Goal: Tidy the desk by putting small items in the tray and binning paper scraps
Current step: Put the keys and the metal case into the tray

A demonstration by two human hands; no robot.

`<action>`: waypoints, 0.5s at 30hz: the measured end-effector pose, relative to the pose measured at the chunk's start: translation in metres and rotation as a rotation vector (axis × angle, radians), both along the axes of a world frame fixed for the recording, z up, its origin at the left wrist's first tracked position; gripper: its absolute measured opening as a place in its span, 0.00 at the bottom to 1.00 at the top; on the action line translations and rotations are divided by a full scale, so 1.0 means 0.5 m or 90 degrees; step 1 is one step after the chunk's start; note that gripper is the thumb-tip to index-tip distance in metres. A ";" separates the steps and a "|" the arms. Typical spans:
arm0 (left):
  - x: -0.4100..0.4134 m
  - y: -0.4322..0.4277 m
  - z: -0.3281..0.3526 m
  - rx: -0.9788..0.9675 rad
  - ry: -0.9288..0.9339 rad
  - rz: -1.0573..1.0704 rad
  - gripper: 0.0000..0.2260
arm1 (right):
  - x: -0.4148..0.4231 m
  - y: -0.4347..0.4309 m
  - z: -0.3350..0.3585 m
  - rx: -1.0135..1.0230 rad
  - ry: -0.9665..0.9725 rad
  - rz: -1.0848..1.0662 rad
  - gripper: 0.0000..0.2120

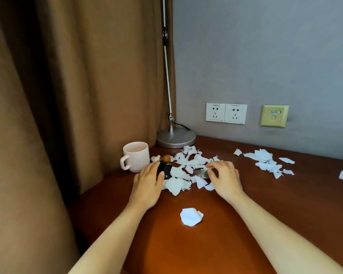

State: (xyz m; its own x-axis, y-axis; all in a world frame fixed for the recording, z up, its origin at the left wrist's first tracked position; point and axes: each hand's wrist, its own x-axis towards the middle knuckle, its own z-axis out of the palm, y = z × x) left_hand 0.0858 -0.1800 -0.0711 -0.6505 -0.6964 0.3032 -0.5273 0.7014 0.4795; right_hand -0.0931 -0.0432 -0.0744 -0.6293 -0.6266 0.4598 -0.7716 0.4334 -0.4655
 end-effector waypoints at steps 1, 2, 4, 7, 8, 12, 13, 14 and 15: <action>-0.008 -0.010 0.001 -0.011 0.004 -0.009 0.21 | -0.007 -0.007 0.000 0.003 0.003 0.008 0.12; -0.014 -0.019 0.002 -0.019 0.005 -0.018 0.20 | -0.013 -0.011 0.001 0.005 0.001 0.017 0.11; -0.029 -0.036 0.003 -0.033 0.008 -0.038 0.19 | -0.024 -0.022 -0.001 0.014 -0.009 0.038 0.10; -0.053 -0.054 0.004 -0.054 0.005 -0.066 0.18 | -0.037 -0.032 -0.005 0.022 -0.036 0.066 0.10; -0.060 -0.060 0.003 -0.057 0.001 -0.072 0.18 | -0.042 -0.035 -0.004 0.023 -0.049 0.068 0.12; -0.082 -0.080 -0.004 -0.048 -0.006 -0.078 0.18 | -0.059 -0.044 -0.003 -0.015 -0.045 0.054 0.16; -0.086 -0.083 -0.004 -0.054 -0.005 -0.078 0.18 | -0.061 -0.045 -0.001 -0.034 -0.036 0.058 0.15; -0.089 -0.085 -0.004 -0.063 -0.007 -0.079 0.17 | -0.062 -0.046 0.000 -0.047 -0.028 0.069 0.13; -0.092 -0.086 -0.004 -0.073 -0.008 -0.081 0.16 | -0.061 -0.046 0.000 -0.048 -0.022 0.087 0.11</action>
State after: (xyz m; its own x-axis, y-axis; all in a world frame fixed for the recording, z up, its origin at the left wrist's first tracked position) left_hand 0.0399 -0.2231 -0.0729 -0.7350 -0.5700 0.3672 -0.4365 0.8122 0.3870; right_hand -0.1237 -0.0661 -0.0746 -0.5564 -0.6724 0.4881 -0.8043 0.2885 -0.5195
